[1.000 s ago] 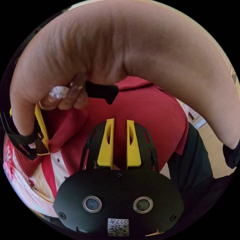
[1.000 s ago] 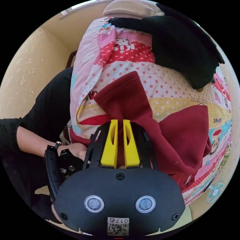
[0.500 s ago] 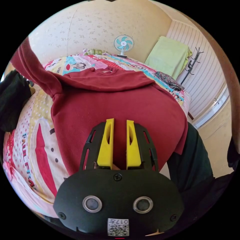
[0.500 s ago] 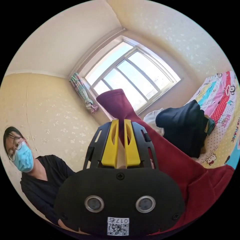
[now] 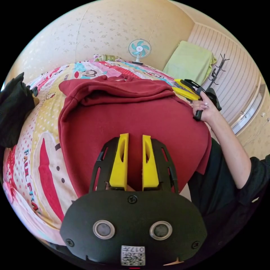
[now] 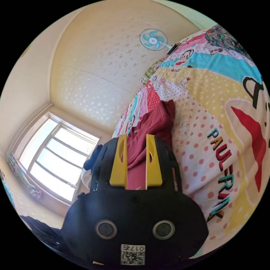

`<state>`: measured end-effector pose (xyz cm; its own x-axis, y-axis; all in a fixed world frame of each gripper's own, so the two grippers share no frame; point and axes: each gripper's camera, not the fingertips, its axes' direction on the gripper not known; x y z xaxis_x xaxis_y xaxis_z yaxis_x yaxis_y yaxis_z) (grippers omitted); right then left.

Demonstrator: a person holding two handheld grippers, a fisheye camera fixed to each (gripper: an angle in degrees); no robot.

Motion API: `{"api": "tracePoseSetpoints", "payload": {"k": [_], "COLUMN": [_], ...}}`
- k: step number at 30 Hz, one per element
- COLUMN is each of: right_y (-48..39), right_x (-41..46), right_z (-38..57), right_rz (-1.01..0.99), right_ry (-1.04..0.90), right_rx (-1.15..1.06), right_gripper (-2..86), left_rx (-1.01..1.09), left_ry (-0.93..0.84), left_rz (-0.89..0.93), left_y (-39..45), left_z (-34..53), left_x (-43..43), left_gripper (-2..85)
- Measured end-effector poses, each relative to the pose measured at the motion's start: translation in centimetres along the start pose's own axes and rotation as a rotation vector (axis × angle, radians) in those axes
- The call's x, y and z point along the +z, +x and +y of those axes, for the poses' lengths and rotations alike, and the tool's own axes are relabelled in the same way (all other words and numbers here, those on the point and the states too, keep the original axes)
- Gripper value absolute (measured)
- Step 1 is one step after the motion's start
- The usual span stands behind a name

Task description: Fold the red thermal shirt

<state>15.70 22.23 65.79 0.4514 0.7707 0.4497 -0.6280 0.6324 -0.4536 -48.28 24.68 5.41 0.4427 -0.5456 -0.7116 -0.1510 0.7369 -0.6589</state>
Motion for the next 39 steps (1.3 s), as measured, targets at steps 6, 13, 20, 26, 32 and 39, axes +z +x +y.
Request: {"api": "tracePoseSetpoints", "payload": {"k": [6, 13, 20, 26, 32, 39], "right_y": [-9.9, -10.5, -11.1, -7.8, -9.2, -11.1], "right_x": [7.4, 12.3, -2.2, -10.0, -7.3, -9.3], "right_z": [-0.4, -1.2, 5.2, 12.8, 12.0, 12.1], "right_rz": [0.200, 0.363, 0.498, 0.647, 0.585, 0.435], "right_ry": [-0.137, -0.536, -0.439, -0.554, -0.788, -0.999], "right_rx": [-0.355, -0.228, -0.333, -0.212, -0.241, -0.279], "right_gripper": [10.2, 7.9, 10.9, 13.6, 12.6, 2.7], "left_rx": [0.013, 0.007, -0.098, -0.336, -0.320, -0.263], "left_ry": [0.005, 0.014, 0.122, -0.026, -0.035, -0.067], "left_rz": [-0.024, -0.020, -0.243, -0.219, -0.287, -0.126], "left_y": [1.2, 1.5, 2.1, 0.2, 1.7, 2.6], "left_z": [-2.0, -4.3, 0.7, 8.4, 5.9, 3.3], "left_x": [-0.4, -1.2, -10.4, -13.2, -12.3, -15.9], "left_gripper": [8.3, 8.4, 12.4, 16.3, 16.4, 2.9]}}
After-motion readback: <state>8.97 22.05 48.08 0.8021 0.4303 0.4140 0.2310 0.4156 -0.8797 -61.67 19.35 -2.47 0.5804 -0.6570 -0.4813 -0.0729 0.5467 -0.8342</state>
